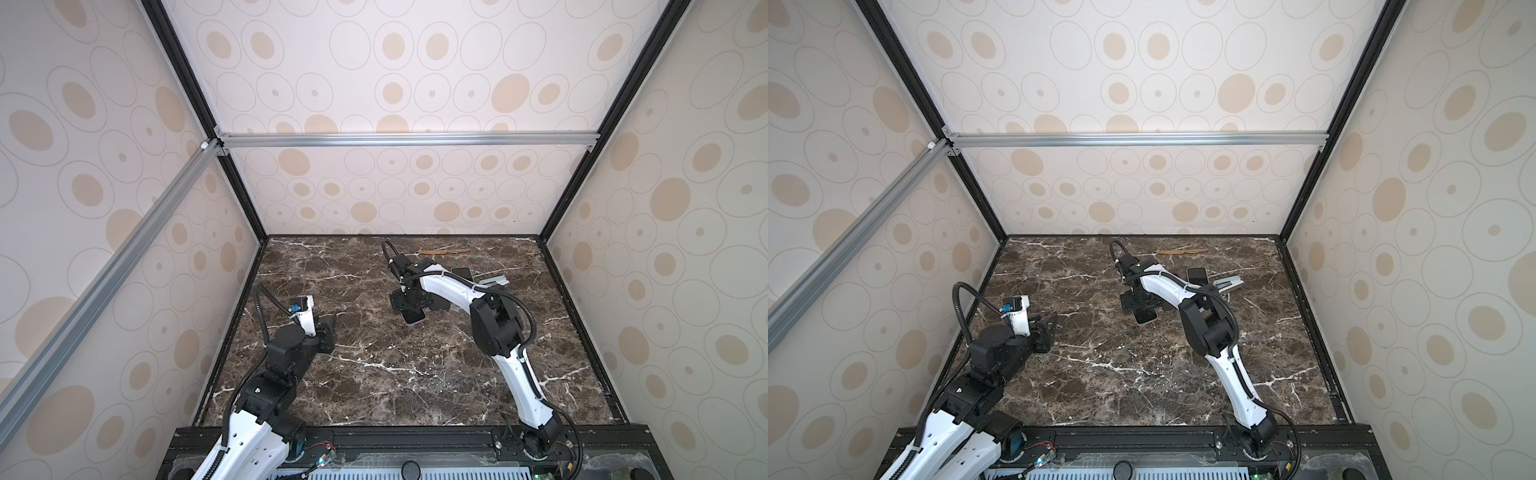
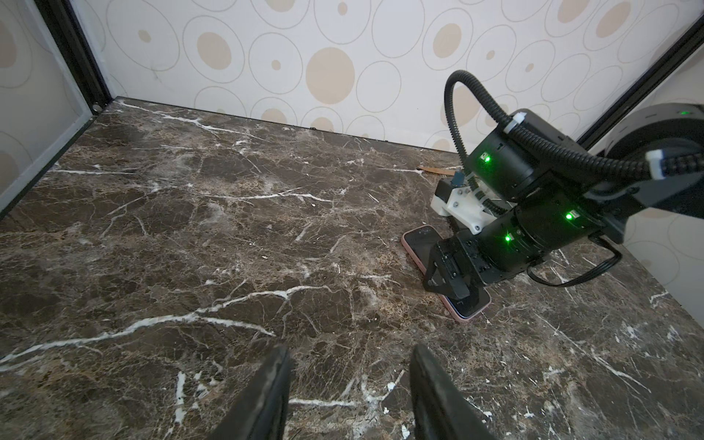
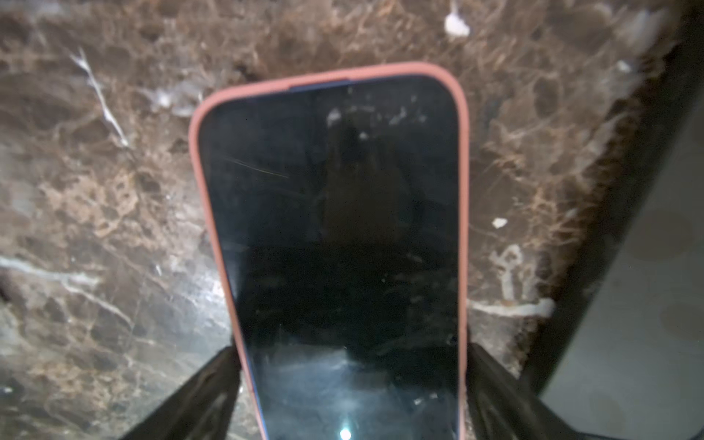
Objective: Put the phone into the phone case
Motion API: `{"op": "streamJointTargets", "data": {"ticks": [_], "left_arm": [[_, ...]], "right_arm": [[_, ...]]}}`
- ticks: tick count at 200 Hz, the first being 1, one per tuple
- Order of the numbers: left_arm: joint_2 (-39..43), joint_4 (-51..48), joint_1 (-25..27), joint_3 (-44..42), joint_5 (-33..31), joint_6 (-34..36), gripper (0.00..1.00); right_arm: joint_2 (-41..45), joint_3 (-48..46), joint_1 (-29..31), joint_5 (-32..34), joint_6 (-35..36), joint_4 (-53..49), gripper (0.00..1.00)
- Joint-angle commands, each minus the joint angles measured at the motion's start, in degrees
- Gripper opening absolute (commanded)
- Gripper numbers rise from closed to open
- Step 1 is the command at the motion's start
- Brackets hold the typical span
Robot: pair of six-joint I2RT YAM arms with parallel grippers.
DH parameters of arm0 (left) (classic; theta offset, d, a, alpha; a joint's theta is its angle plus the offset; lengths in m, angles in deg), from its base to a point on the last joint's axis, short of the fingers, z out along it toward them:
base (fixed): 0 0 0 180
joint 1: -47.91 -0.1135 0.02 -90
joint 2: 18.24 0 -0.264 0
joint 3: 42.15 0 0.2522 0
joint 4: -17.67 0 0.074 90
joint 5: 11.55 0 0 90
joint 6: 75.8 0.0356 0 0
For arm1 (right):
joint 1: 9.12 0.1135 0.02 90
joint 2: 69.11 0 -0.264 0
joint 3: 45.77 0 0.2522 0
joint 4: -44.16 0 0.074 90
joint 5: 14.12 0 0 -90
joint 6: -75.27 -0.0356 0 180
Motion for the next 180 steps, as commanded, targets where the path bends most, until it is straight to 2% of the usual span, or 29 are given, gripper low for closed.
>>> {"op": "streamJointTargets", "data": {"ticks": [1,28,52,66,82,98,112,125,180], "left_arm": [[0.39,0.91,0.02,0.02,-0.97,0.33,0.51],[0.07,0.88,0.11,0.11,-0.89,0.20,0.51],[-0.09,0.91,0.09,0.05,-0.82,0.24,0.51],[-0.17,0.91,0.03,0.05,-0.80,0.20,0.51],[-0.37,0.91,0.10,0.08,-0.80,0.24,0.51],[-0.60,0.82,0.17,0.15,-0.80,0.24,0.50],[-0.64,0.73,0.11,0.20,-0.79,0.24,0.50],[-0.70,0.71,0.18,0.12,-0.76,0.24,0.50],[-1.07,0.52,0.18,0.28,-0.90,0.24,0.51]], "right_arm": [[2.55,-3.33,0.68,-1.06,-2.31,-2.52,0.99],[6.70,-4.36,1.46,2.37,-1.41,-2.98,1.00],[10.38,-5.90,2.88,6.76,0.46,-2.76,0.91],[11.99,-8.19,3.35,6.36,1.82,-0.46,0.77],[11.89,-9.17,3.45,4.05,2.56,0.31,0.53],[10.47,-8.67,3.51,2.13,3.14,-0.17,0.38],[9.35,-8.25,3.51,1.35,3.22,-0.43,0.36],[8.55,-8.40,3.51,0.71,3.23,0.16,0.31],[4.86,-8.72,3.51,-0.57,2.50,-0.44,0.27]]}}
